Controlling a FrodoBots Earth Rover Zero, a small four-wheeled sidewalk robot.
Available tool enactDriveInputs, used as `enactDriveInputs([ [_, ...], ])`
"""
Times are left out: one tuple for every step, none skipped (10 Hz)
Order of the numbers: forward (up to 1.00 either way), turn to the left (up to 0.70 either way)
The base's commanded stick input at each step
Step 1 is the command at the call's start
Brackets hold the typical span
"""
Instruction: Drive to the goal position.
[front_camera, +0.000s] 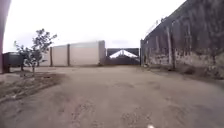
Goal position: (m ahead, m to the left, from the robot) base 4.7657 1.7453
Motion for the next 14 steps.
enactDriveInputs([
  [0.50, 0.00],
  [0.50, 0.00],
  [0.50, 0.00],
  [0.50, 0.00],
  [0.50, 0.00],
  [0.50, 0.00],
  [0.50, 0.00],
  [0.50, 0.00],
  [0.50, 0.00],
  [0.50, 0.00],
  [0.50, 0.00],
  [0.50, 0.00],
  [0.50, 0.00],
  [0.50, 0.00],
])
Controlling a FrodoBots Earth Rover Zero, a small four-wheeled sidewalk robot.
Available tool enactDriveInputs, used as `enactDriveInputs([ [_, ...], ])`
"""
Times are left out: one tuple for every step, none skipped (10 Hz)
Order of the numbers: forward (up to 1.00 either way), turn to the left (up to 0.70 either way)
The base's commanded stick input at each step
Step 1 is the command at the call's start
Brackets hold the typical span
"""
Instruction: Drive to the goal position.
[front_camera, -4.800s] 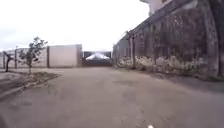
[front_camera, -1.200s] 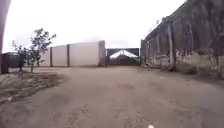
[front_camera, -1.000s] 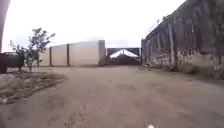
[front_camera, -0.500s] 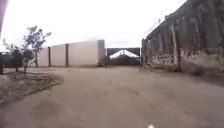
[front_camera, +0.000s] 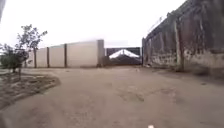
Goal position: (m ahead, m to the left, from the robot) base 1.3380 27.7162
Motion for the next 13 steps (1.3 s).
enactDriveInputs([
  [0.50, 0.00],
  [0.50, 0.00],
  [0.50, 0.00],
  [0.50, 0.00],
  [0.50, 0.00],
  [0.50, 0.00],
  [0.50, 0.00],
  [0.50, 0.00],
  [0.50, 0.00],
  [0.50, 0.00],
  [0.50, 0.00],
  [0.50, 0.00],
  [0.50, 0.16],
])
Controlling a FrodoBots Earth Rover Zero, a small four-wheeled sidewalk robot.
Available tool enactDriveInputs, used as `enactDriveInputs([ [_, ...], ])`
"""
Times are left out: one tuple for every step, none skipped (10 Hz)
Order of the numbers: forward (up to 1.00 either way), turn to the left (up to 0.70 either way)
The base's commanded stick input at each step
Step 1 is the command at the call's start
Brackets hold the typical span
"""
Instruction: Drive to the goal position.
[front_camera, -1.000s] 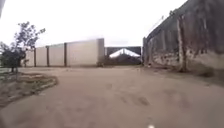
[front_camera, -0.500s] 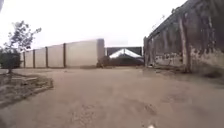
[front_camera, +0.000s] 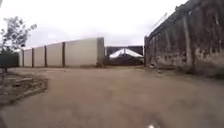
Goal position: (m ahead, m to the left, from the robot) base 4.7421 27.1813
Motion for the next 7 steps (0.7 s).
enactDriveInputs([
  [0.50, 0.50],
  [0.50, 0.50],
  [0.50, 0.47],
  [0.50, 0.00],
  [0.50, 0.00],
  [0.50, 0.00],
  [0.50, 0.00],
])
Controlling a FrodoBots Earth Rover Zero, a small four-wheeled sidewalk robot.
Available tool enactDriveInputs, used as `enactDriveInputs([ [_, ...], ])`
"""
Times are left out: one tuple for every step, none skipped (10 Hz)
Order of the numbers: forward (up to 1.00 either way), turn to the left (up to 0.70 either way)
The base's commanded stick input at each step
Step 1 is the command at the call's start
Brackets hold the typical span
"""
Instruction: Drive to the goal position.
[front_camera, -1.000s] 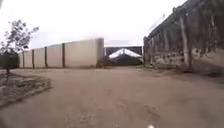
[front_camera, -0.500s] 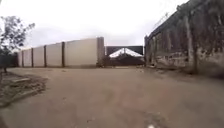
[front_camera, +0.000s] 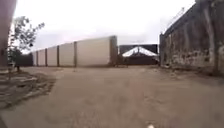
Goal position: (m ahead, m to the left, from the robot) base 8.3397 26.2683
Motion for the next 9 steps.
enactDriveInputs([
  [0.50, 0.00],
  [0.50, 0.00],
  [0.50, 0.00],
  [0.50, 0.00],
  [0.50, 0.00],
  [0.50, 0.00],
  [0.50, 0.00],
  [0.50, 0.00],
  [0.50, 0.00],
])
